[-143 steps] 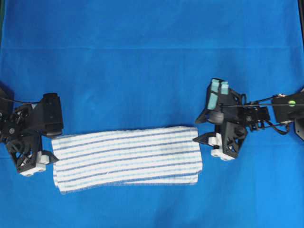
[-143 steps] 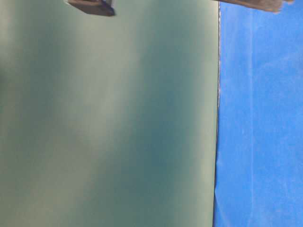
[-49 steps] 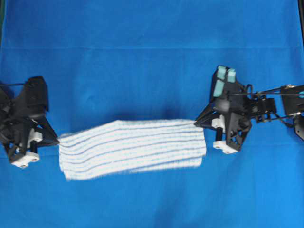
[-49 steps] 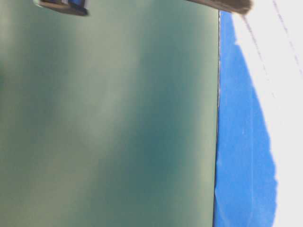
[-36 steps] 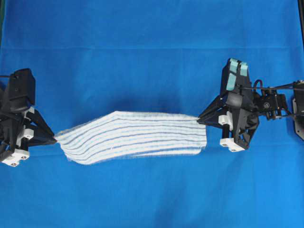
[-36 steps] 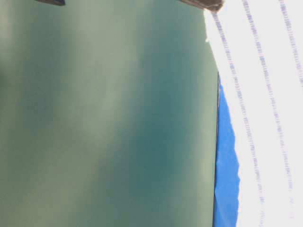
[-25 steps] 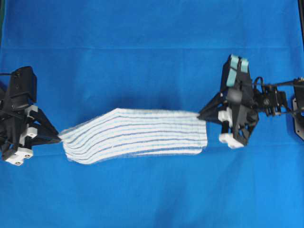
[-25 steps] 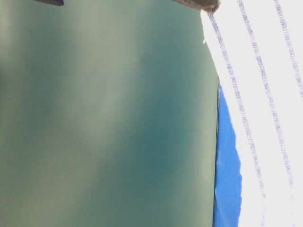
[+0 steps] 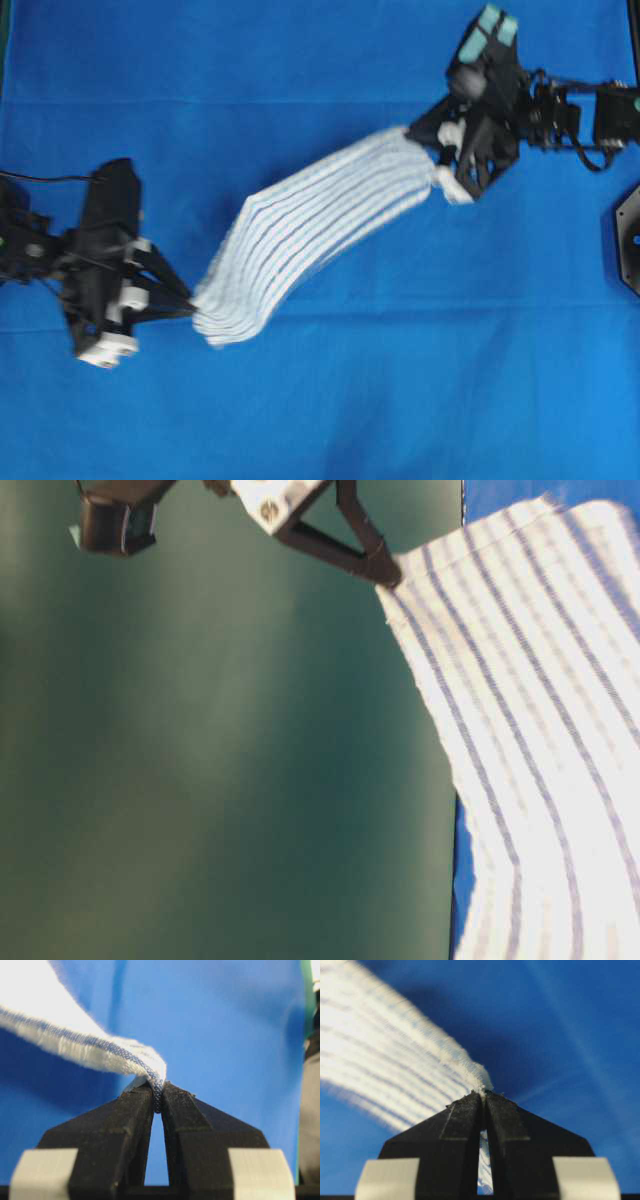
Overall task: Fold the blue towel.
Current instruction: 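Lift the strip and rotate it vertical, right gripper up, left down, then lay the vertical strip on the table and open both grippers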
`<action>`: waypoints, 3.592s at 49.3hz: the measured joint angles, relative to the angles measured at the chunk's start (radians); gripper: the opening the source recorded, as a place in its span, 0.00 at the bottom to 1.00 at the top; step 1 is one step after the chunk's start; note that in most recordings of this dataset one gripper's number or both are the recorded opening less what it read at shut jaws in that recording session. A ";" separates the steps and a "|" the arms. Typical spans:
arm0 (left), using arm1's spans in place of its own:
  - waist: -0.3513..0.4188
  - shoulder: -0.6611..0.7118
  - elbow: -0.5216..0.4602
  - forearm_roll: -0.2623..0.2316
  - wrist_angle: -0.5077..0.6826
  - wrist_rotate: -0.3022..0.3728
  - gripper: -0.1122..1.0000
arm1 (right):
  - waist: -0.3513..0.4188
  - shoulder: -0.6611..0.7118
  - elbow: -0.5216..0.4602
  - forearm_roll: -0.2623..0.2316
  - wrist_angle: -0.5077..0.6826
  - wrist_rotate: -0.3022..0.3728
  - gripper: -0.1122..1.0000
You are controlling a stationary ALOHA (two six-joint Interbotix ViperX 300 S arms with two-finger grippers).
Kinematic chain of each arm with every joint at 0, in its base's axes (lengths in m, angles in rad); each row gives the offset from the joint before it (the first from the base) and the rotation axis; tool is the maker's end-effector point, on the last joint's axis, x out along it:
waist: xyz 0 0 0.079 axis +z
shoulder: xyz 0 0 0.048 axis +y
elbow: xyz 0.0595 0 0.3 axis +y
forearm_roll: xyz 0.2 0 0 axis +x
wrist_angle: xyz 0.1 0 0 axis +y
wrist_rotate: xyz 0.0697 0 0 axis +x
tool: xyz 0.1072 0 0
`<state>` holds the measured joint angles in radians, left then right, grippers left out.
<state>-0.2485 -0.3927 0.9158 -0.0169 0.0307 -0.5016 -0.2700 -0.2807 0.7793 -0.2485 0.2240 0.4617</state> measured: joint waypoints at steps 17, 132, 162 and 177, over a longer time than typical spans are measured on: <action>-0.002 0.261 -0.262 0.000 0.006 0.043 0.13 | -0.121 0.094 -0.092 -0.103 -0.037 0.000 0.13; -0.055 0.514 -0.336 -0.012 -0.080 0.172 0.13 | -0.103 0.319 -0.268 -0.141 -0.092 -0.011 0.14; -0.041 0.357 -0.249 -0.012 0.072 0.170 0.83 | -0.101 0.189 -0.176 -0.160 -0.092 -0.011 0.60; 0.078 0.158 -0.112 -0.011 0.121 0.181 0.83 | -0.089 -0.005 0.003 -0.160 -0.120 0.006 0.61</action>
<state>-0.1703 -0.2347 0.8038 -0.0276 0.1519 -0.3206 -0.3590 -0.2853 0.7823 -0.4080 0.1043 0.4679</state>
